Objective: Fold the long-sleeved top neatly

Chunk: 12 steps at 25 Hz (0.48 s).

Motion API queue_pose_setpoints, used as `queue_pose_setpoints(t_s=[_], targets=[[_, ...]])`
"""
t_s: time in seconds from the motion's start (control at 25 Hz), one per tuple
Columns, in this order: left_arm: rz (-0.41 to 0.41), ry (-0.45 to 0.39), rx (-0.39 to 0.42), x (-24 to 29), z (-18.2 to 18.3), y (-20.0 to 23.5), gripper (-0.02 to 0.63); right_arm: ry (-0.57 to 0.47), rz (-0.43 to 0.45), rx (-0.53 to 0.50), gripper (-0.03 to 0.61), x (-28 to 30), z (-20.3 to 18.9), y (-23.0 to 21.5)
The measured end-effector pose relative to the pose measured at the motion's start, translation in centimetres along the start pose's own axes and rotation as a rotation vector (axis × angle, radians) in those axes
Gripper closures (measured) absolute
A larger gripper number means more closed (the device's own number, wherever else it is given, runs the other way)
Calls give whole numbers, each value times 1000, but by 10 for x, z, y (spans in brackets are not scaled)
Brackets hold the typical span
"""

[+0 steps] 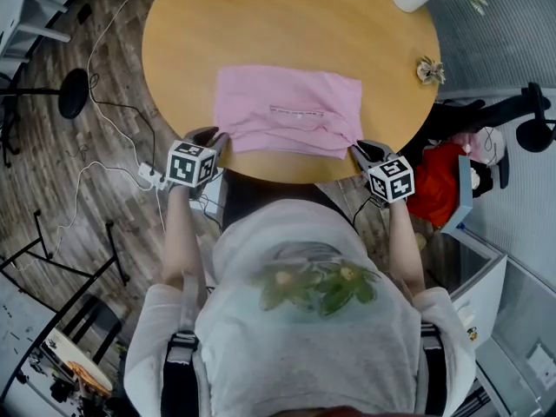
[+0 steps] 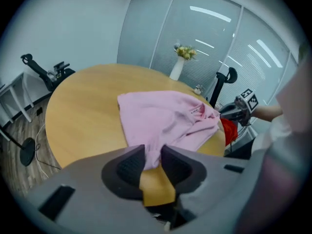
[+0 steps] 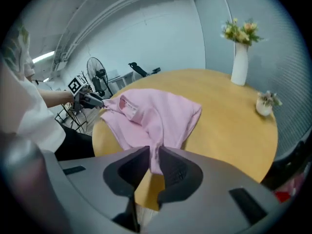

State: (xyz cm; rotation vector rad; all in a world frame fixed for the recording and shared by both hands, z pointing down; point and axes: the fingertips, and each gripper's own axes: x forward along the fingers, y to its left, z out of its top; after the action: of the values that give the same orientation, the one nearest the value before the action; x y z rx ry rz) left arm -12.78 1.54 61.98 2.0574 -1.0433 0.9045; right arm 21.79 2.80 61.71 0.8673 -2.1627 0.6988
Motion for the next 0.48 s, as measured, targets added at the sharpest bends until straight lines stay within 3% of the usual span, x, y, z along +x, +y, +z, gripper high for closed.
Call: queue_pose_setpoints(t_s=[0.12,0.24,0.36,0.48], targets=[[-20,14,-8,-8,-3,-7,486,41,48,38,429,-2,-8,6],[-19,-34,33,-25,19,-14,469,-17,26,-22,413,-19,20,7],[-29,-69,149,-21,50,-35,466,-79,39,-100,414,-16,53,14],[-53,8,297,12,62,-54,464,-26,76,-199,414,18,63,23]])
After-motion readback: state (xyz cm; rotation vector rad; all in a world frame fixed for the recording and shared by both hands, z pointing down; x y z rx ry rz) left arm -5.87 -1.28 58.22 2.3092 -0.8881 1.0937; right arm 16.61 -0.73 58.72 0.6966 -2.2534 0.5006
